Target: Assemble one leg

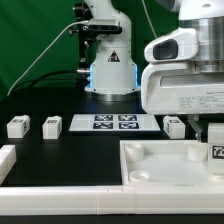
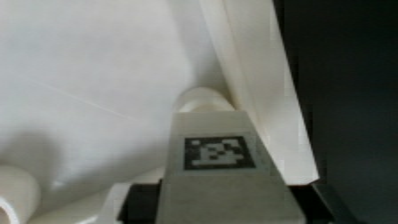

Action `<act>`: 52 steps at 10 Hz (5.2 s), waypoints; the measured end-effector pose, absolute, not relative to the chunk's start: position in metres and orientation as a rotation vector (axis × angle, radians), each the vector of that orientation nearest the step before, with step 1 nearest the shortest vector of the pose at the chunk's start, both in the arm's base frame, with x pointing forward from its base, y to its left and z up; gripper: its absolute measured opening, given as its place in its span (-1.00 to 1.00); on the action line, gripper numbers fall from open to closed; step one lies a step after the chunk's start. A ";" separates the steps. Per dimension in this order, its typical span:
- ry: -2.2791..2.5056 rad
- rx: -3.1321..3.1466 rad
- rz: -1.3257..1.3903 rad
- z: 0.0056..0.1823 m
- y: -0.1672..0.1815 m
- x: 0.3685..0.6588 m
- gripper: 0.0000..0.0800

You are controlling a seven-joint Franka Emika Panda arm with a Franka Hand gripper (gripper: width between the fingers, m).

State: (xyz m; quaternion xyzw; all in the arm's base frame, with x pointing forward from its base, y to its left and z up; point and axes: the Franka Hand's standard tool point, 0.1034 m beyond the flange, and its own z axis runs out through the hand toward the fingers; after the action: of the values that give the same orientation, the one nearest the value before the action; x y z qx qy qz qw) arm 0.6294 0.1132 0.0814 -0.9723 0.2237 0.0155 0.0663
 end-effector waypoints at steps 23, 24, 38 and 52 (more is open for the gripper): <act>-0.276 -3.003 -0.010 0.078 0.112 0.628 0.62; -0.337 -2.997 -0.015 0.078 0.112 0.628 0.62; 0.591 -2.960 0.043 0.077 0.113 0.627 -0.27; 1.940 -2.366 0.111 0.075 0.116 0.626 0.51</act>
Offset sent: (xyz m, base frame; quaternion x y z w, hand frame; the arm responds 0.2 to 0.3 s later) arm -0.0021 -0.0002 0.0005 -0.0066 0.0052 0.3200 0.9474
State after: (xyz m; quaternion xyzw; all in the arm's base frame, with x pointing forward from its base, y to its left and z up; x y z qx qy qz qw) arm 0.6255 0.1162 0.0746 -0.7721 0.6332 0.0362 0.0400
